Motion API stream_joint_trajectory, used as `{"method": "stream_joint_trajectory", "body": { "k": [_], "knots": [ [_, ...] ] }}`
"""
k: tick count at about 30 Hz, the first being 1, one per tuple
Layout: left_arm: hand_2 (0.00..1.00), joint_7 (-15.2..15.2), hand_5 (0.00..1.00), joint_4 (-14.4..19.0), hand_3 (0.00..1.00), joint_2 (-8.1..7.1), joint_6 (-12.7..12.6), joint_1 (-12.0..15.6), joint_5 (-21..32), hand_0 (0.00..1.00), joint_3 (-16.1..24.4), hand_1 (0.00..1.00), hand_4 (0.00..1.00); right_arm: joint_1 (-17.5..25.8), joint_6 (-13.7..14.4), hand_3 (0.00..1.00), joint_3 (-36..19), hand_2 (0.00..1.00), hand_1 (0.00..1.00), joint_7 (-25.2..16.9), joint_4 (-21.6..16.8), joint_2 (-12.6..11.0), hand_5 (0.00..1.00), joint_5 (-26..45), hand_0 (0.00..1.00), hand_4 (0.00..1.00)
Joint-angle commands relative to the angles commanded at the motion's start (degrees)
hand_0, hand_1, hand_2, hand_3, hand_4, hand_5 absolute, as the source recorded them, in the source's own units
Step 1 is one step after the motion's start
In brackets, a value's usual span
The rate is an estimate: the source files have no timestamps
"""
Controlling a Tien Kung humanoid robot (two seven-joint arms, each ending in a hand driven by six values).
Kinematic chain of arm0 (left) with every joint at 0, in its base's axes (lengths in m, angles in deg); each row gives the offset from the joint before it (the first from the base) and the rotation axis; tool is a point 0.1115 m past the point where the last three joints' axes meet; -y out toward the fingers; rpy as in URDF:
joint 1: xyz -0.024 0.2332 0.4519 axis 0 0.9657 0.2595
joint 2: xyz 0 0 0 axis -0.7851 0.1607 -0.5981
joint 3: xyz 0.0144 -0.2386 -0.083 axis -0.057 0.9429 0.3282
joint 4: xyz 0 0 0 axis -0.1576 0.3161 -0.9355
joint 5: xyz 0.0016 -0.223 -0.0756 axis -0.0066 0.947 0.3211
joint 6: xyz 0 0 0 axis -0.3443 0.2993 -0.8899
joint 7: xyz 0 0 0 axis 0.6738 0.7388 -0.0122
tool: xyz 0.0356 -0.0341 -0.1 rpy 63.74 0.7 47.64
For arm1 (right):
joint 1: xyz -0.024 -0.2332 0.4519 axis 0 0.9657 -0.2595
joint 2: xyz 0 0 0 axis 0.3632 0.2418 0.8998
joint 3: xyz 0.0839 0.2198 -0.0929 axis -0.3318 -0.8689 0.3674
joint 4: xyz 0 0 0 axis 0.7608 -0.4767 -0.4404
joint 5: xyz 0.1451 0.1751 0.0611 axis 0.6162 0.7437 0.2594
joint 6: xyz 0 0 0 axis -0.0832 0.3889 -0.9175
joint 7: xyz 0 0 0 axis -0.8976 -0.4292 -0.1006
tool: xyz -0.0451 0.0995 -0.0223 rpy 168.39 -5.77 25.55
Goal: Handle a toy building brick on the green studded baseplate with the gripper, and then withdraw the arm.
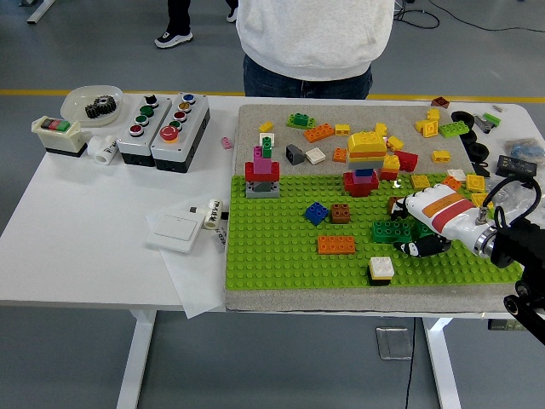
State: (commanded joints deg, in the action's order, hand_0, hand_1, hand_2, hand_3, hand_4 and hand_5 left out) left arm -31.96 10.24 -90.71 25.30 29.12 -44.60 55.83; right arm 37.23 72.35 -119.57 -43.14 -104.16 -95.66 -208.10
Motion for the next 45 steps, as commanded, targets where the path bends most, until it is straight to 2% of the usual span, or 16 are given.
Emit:
{"method": "stream_joint_trajectory", "body": {
  "k": [2,3,13,20,21,35,39,45],
  "knots": [
    [0.743,0.01,0.633,0.00,0.608,-0.01,0.01,-0.01,-0.03,0.745,0.01,0.746,0.654,-0.05,0.22,0.557,0.12,0.547,0.461,-0.18,0.09,0.03,0.381,0.06,0.401,0.798],
    [0.743,0.01,0.633,0.00,0.610,-0.01,0.02,-0.01,-0.02,0.745,0.00,0.747,0.654,-0.07,0.30,0.505,0.17,0.527,0.450,-0.26,0.12,0.03,0.387,0.07,0.373,0.776],
    [0.743,0.20,0.633,0.02,0.609,0.03,0.08,-0.04,-0.59,0.747,0.34,0.747,0.654,-0.06,0.40,0.493,0.58,0.522,0.445,-0.48,0.64,0.06,0.404,-0.14,0.360,0.767],
    [0.739,0.27,0.632,0.04,0.609,0.00,0.16,-0.02,-0.84,0.745,0.47,0.746,0.653,-0.04,1.44,0.486,0.62,0.517,0.436,-0.88,0.33,-0.05,0.409,0.12,0.341,0.755],
    [0.739,0.25,0.632,0.04,0.609,-0.02,0.19,-0.03,-0.82,0.745,0.45,0.746,0.653,-0.03,1.66,0.478,0.65,0.504,0.415,-1.07,0.18,-0.11,0.413,0.23,0.309,0.738],
    [0.739,0.21,0.630,0.01,0.610,-0.07,0.22,-0.08,-0.74,0.745,0.44,0.746,0.652,0.37,2.74,0.473,0.17,0.495,0.405,-3.20,-0.84,-0.85,0.439,1.91,0.284,0.710],
    [0.741,0.24,0.631,-0.02,0.610,-0.09,0.25,-0.08,-0.86,0.745,0.47,0.746,0.653,0.77,3.16,0.472,-0.64,0.494,0.405,-3.50,-1.89,-1.50,0.450,2.45,0.284,0.705],
    [0.741,0.16,0.633,-0.07,0.611,-0.09,0.21,0.00,-0.63,0.745,0.39,0.746,0.654,2.00,4.71,0.472,-1.30,0.492,0.404,-5.18,-5.36,-4.49,0.450,3.33,0.284,0.701]
  ]
}}
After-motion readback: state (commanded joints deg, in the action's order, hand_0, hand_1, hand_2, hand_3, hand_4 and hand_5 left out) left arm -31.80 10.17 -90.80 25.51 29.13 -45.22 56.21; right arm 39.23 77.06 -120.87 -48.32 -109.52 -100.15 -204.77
